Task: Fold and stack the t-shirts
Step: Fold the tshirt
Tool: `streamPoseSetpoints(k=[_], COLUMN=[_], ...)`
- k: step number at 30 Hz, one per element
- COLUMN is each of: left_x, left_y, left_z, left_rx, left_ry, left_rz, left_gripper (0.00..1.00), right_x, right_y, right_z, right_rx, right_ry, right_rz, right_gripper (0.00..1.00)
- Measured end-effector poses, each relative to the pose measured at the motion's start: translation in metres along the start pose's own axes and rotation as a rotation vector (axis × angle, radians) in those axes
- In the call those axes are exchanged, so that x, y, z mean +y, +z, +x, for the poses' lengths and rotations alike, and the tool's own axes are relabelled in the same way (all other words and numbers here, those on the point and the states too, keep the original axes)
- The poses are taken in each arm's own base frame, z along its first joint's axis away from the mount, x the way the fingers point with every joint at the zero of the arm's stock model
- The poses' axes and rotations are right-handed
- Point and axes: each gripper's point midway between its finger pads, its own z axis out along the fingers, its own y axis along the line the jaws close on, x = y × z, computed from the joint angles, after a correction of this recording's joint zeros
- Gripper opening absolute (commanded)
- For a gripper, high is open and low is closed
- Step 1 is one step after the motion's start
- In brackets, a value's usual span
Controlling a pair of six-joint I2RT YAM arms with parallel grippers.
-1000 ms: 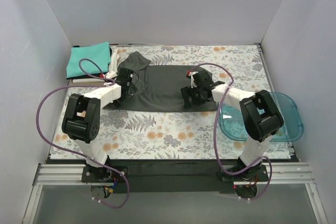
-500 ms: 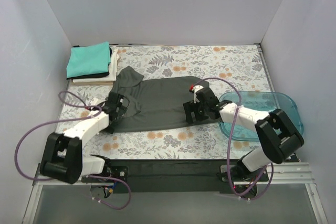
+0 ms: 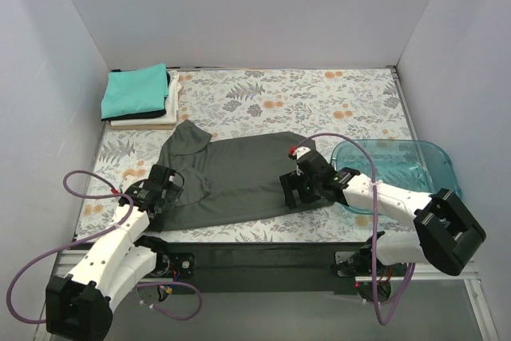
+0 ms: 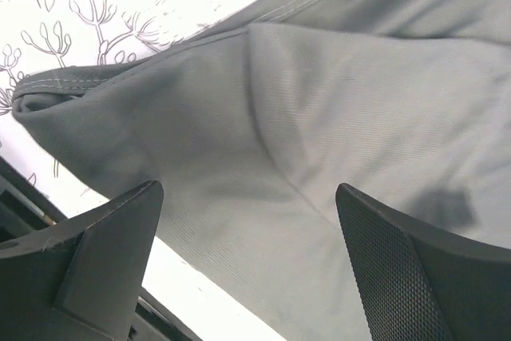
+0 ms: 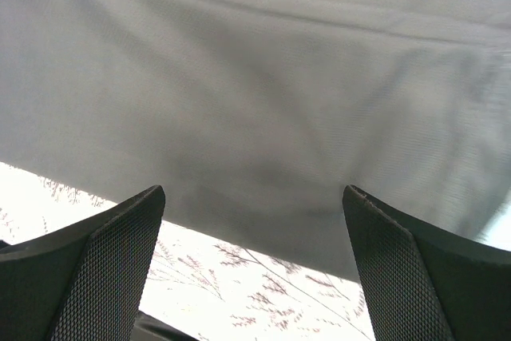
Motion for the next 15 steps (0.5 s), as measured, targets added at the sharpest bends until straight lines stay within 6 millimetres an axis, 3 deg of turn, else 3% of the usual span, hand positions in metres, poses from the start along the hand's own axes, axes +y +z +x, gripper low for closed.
streamPoseSetpoints(k=[4,10,15], left_x=[-0.026,-0.101,-0.167], left_y=[-0.022,-0.062,-0.062], left_z=[-0.020,-0.058,-0.072], left_rx=[-0.040,-0.113,-0.137], left_ry=[-0.031,-0.094,-0.019], left_rz=[0.063,0.258,0.318], left_gripper=[0.90,0.91,0.92], right_x=[-0.004,-0.006,-0.019], right_y=[-0.015,-0.056,-0.064], right_z=[-0.021,-0.082,-0.089], right_rx=[-0.044,-0.271,-0.314], right_ry=[-0.001,0.017,0.024], right_rz=[0.050,0.102,0.175], right_gripper=[0.98,0.98,0.98])
